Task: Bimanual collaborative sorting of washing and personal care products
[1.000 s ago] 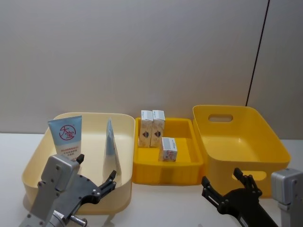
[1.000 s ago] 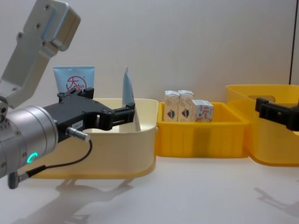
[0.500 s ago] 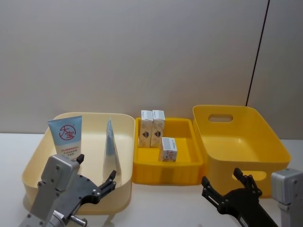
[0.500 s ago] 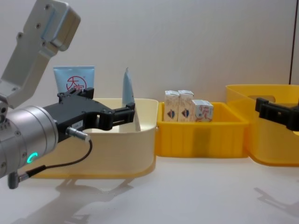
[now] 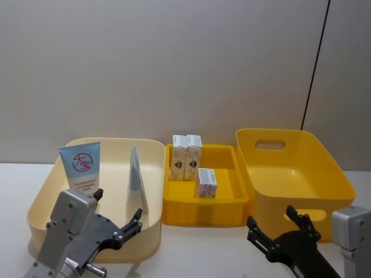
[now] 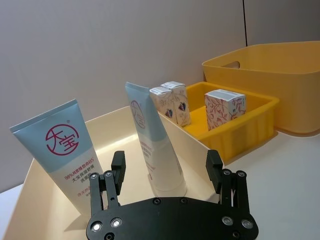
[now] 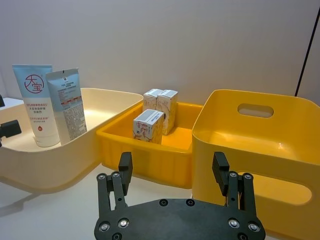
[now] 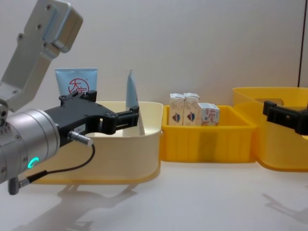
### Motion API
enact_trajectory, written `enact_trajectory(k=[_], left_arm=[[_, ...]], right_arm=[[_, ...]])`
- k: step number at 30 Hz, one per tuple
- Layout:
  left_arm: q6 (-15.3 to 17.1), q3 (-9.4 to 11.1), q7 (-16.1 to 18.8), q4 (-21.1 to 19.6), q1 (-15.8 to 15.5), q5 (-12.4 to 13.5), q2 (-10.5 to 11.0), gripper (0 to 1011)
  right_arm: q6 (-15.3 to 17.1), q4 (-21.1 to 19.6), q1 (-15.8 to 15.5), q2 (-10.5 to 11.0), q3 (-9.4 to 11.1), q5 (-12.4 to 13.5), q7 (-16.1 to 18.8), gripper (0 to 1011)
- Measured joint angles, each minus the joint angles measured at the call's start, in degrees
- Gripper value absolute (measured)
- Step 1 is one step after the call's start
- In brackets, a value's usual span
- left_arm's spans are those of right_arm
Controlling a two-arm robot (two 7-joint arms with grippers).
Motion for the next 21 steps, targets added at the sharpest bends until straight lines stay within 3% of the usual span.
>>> enact_trajectory(k=[21], left_arm=[[0.0, 0.0, 0.0, 0.0, 0.0, 0.0, 0.0, 1002]], right_arm=[[0.1, 0.0, 0.1, -0.1, 0.0, 0.0, 0.0, 1001]])
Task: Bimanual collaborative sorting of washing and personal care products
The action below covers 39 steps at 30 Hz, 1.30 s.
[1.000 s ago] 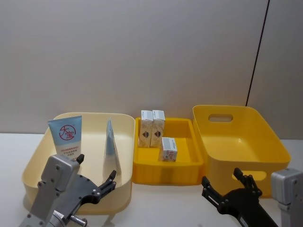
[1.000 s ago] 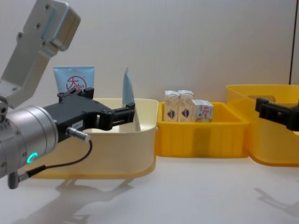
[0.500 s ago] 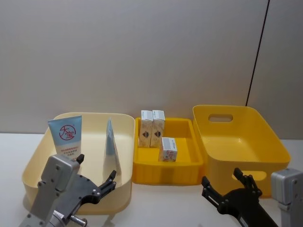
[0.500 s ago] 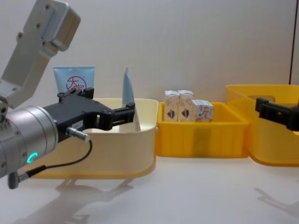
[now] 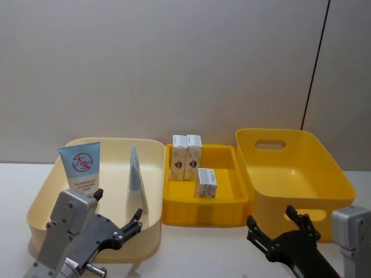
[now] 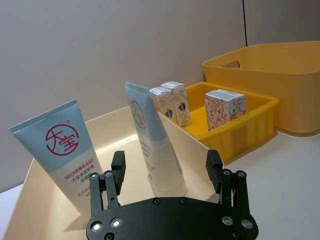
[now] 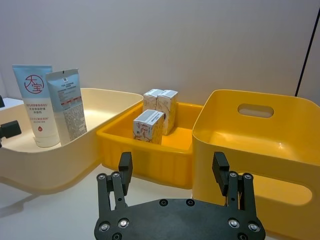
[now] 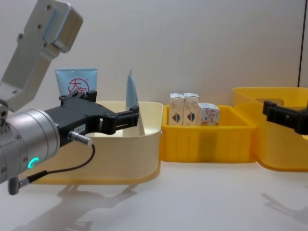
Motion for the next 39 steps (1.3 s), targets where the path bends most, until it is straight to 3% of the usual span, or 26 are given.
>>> enact_trajectory(k=[12, 14, 19, 28, 35, 39], left_arm=[[0.0, 0.0, 0.0, 0.0, 0.0, 0.0, 0.0, 1003], [0.0, 0.0, 0.0, 0.0, 0.0, 0.0, 0.0, 1003], [0.0, 0.0, 0.0, 0.0, 0.0, 0.0, 0.0, 1003], [0.0, 0.0, 0.0, 0.0, 0.0, 0.0, 0.0, 1003], [0.0, 0.0, 0.0, 0.0, 0.0, 0.0, 0.0, 1003], [0.0, 0.0, 0.0, 0.0, 0.0, 0.0, 0.0, 1003]], right_arm=[[5.4, -1.5, 3.1, -1.0, -1.5, -0.1, 0.5, 1001], [8.4, -2.5, 4.2, -1.5, -1.9, 0.3, 0.8, 1001], [12.3, -3.8, 5.4, -2.0, -2.1, 1.1, 0.9, 1001], [25.9, -6.3, 9.5, -3.5, -1.7, 3.7, 0.5, 1001], [34.3, -4.6, 14.0, -5.6, -0.7, 4.9, -1.3, 1001], [37.4, -2.5, 16.7, -6.6, -0.6, 5.0, -2.1, 1001]])
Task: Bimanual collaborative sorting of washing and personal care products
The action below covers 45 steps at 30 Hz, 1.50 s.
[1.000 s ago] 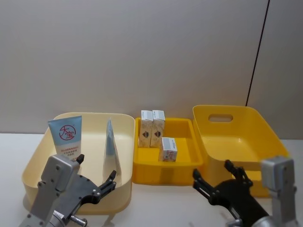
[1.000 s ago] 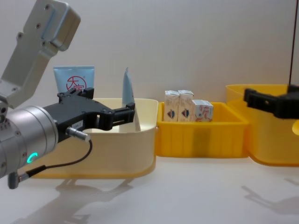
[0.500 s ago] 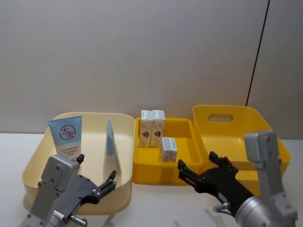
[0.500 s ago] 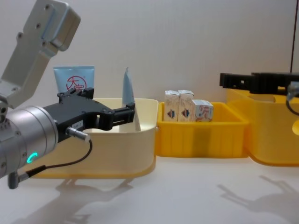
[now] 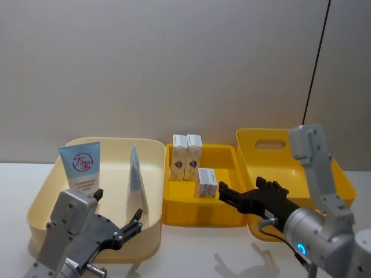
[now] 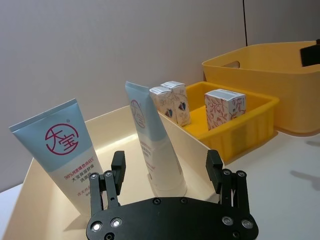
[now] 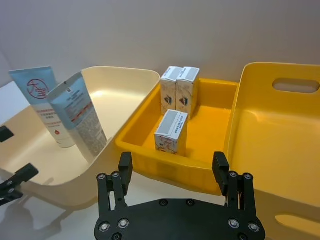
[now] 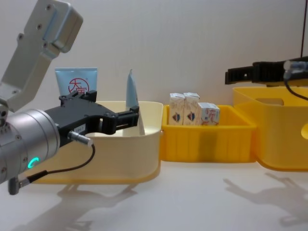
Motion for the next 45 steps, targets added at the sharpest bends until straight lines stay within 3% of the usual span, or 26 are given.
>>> enact_trajectory(k=[11, 24, 36, 45], left_arm=[[0.0, 0.0, 0.0, 0.0, 0.0, 0.0, 0.0, 1003], [0.0, 0.0, 0.0, 0.0, 0.0, 0.0, 0.0, 1003], [0.0, 0.0, 0.0, 0.0, 0.0, 0.0, 0.0, 1003], [0.0, 0.0, 0.0, 0.0, 0.0, 0.0, 0.0, 1003]], right_arm=[[6.1, 7.9, 7.4, -4.4, -0.6, 0.1, -2.0, 1001], [9.9, 16.9, 14.6, -8.2, -2.8, -0.9, -3.3, 1001], [10.9, 22.3, 19.2, -8.7, -6.5, -4.7, -4.8, 1001], [11.1, 23.5, 20.5, -8.7, -7.1, -6.6, -6.1, 1001]])
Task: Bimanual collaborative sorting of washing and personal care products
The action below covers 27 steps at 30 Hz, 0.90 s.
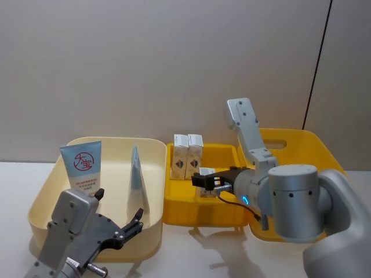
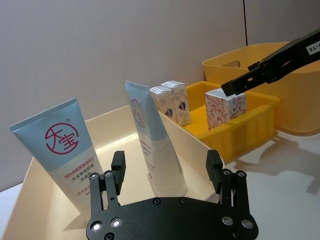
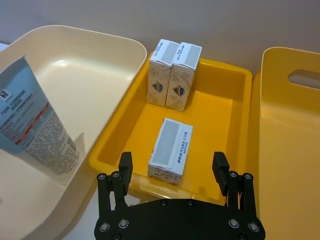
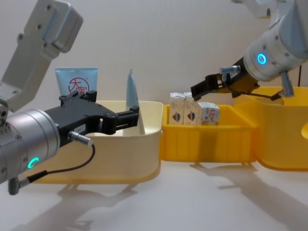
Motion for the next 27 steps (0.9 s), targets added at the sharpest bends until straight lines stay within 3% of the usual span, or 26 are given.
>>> enact_trajectory(k=[27], left_arm=[[0.0, 0.0, 0.0, 0.0, 0.0, 0.0, 0.0, 1003]], right_arm=[[-1.4, 6.9, 1.3, -4.2, 3.2, -0.8, -3.0, 1001]])
